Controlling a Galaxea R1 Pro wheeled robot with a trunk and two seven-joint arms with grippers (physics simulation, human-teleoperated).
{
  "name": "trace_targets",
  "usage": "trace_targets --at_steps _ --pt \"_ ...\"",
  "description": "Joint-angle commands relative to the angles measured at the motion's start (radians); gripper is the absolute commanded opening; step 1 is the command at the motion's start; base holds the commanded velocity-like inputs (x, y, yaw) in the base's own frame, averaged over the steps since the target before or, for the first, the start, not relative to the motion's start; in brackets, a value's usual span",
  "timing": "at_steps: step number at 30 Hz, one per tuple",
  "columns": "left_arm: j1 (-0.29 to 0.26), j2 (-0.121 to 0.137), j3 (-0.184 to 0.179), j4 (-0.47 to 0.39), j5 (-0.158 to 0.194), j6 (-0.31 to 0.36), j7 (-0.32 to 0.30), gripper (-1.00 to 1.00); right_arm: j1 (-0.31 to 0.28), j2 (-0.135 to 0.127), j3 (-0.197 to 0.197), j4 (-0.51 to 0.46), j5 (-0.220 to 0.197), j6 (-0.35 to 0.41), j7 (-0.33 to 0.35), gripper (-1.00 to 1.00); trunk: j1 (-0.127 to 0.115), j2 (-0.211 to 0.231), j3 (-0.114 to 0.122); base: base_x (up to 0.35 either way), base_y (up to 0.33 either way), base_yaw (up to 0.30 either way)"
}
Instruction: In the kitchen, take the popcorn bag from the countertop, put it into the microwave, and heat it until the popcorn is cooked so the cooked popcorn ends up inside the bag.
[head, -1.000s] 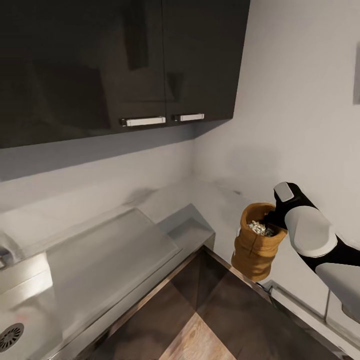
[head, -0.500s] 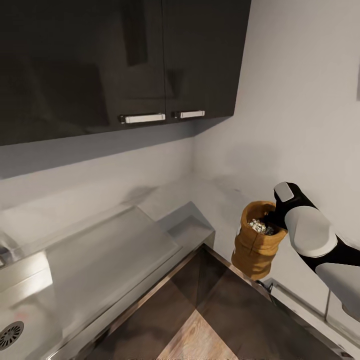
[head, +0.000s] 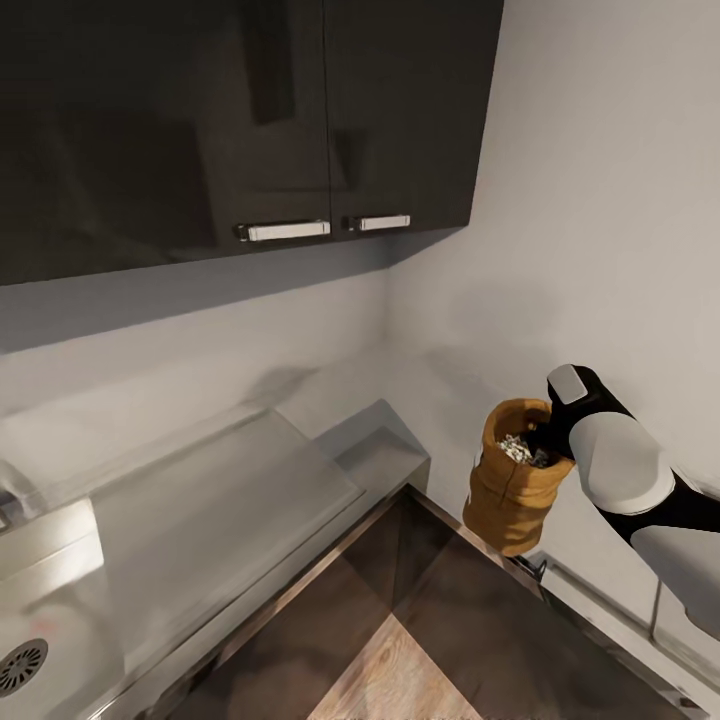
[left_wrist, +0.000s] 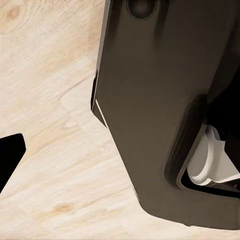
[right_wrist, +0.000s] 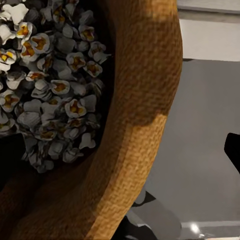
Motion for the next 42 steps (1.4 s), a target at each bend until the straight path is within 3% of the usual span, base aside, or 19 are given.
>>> trace_targets --at_steps 1,4,7,10,29,30,42 --pt "-0.001 0.000 0.004 0.000 0.000 -0.001 0.001 1.00 -0.001 0.000 -0.004 0.000 -0.002 0.005 -0.006 1.00 0.000 -0.002 -0.002 0.000 0.000 0.000" --pt "-0.001 0.000 0.004 0.000 0.000 -0.001 0.001 1.00 -0.001 0.000 -0.021 0.001 -0.002 0.009 -0.006 1.00 0.000 -0.002 -0.004 0.000 0.000 0.000" --pt "-0.001 0.000 0.004 0.000 0.000 -0.001 0.001 1.00 -0.001 0.000 -0.083 0.001 -0.002 0.010 -0.006 1.00 0.000 -0.002 -0.009 0.000 0.000 0.000" --pt "-0.001 0.000 0.004 0.000 0.000 -0.001 0.001 1.00 -0.001 0.000 -0.110 0.001 -0.002 0.010 -0.006 1.00 0.000 -0.002 -0.013 0.000 0.000 0.000" --pt "-0.001 0.000 0.004 0.000 0.000 -0.001 0.001 1.00 -0.001 0.000 -0.119 0.001 -0.002 0.008 -0.006 1.00 0.000 -0.002 -0.021 0.000 0.000 0.000" --pt "-0.001 0.000 0.004 0.000 0.000 -0.001 0.001 1.00 -0.001 0.000 -0.119 0.001 -0.002 0.008 -0.006 -1.00 0.000 -0.002 -0.021 0.000 0.000 0.000" --pt "-0.001 0.000 0.005 0.000 0.000 -0.001 0.001 1.00 -0.001 -0.001 -0.119 0.001 -0.002 0.006 -0.006 -1.00 0.000 -0.002 -0.021 0.000 0.000 0.000"
